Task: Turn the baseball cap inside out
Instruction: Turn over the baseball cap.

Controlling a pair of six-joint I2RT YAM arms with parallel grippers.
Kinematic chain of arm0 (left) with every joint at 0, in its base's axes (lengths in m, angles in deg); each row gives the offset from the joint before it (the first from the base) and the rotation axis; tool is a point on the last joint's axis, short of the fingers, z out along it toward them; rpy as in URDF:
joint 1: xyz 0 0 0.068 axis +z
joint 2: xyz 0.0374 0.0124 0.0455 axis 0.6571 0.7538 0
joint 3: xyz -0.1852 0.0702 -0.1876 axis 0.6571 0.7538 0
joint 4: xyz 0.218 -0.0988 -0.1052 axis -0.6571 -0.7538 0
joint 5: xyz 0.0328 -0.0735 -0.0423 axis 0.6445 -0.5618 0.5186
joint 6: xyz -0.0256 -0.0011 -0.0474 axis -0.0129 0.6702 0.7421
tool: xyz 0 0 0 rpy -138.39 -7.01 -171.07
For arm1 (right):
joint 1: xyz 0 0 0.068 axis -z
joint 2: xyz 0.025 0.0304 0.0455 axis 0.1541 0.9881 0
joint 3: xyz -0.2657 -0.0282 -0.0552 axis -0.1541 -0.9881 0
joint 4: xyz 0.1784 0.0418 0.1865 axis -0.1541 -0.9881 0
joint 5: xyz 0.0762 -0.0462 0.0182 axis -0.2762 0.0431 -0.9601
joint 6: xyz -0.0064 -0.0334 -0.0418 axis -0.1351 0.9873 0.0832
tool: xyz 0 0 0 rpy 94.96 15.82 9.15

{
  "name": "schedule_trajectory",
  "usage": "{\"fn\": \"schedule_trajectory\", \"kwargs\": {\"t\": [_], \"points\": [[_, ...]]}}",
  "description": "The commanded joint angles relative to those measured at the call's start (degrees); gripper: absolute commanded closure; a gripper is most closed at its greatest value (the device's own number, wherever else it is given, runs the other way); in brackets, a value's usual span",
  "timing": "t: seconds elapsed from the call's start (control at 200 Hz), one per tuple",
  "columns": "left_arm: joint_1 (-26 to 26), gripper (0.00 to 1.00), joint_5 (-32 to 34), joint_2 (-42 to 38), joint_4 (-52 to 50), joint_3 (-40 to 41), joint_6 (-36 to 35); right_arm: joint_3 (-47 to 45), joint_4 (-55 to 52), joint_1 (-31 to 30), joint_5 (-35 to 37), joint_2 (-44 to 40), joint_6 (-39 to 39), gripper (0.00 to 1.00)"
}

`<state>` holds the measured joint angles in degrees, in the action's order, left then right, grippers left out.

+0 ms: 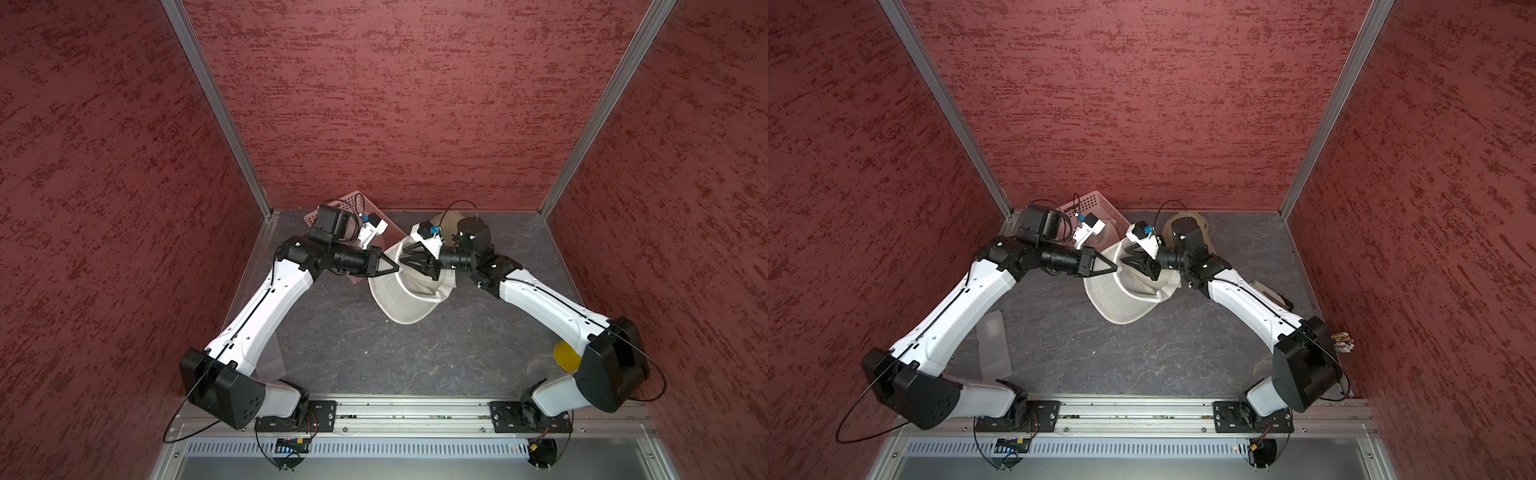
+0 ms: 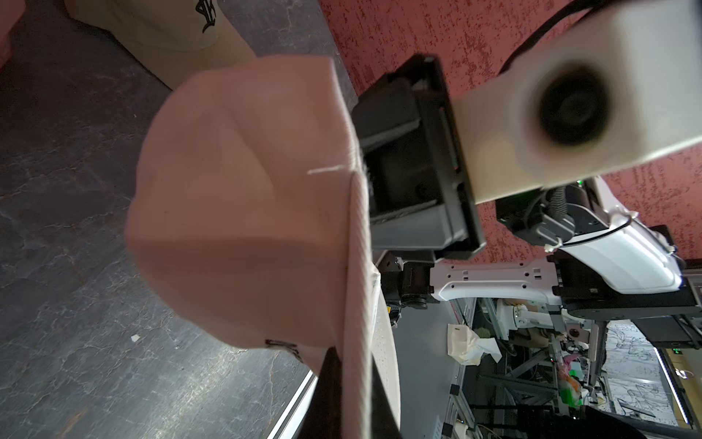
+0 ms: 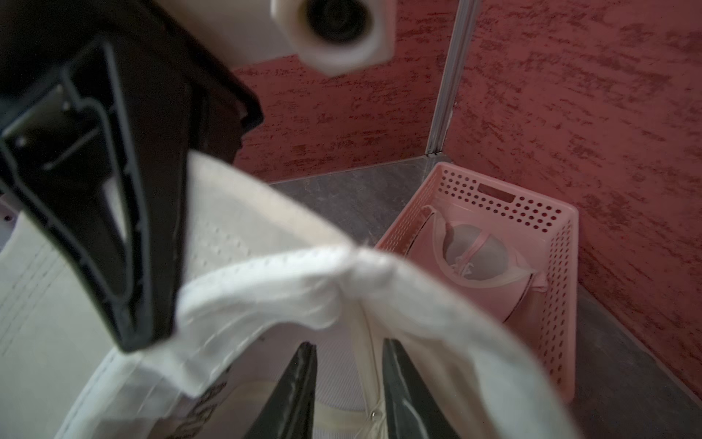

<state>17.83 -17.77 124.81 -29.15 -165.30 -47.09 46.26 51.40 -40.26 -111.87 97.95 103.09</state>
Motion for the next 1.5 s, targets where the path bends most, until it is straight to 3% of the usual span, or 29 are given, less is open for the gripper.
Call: {"fn": "schedule_trajectory", "kwargs": {"t": [0.0,0.115,0.306,0.461,0.671,0.937,1.197,1.297,1.493], "points": [[0.1,1.00,2.0,-0.5,4.0,1.4,-0.4,1.5,10.8,-0.2,5.2,-0.8,-11.4,0.66],[0.8,1.00,5.5,-1.1,3.5,1.3,-2.6,1.8,6.1,-0.2,6.1,-2.1,-13.5,0.63],[0.6,1.00,11.6,-2.6,6.1,2.6,-10.2,-1.4,-5.5,-0.2,13.4,-9.3,-21.8,0.61],[-1.1,1.00,11.8,-4.5,8.5,4.5,-17.2,-6.8,-10.6,-0.2,11.8,-13.7,-26.7,0.66],[-2.8,1.00,15.1,-2.9,4.3,2.2,-21.7,-13.3,-13.8,-0.8,7.7,-16.5,-26.8,0.76],[-4.7,1.00,14.0,-2.8,2.2,1.4,-22.5,-14.4,-10.9,-0.8,11.7,-10.5,-28.2,0.77],[-5.1,1.00,13.3,-6.8,1.0,0.9,-20.0,-17.5,-0.2,-1.0,8.5,-1.2,-28.1,0.76],[-5.1,1.00,14.0,-8.1,0.7,0.8,-19.9,-17.6,-1.2,-1.8,7.6,-0.7,-26.2,0.77],[-5.0,1.00,16.8,-7.4,-3.0,-1.3,-20.4,-16.4,-10.7,-1.9,14.8,-2.2,-20.9,0.71]]}}
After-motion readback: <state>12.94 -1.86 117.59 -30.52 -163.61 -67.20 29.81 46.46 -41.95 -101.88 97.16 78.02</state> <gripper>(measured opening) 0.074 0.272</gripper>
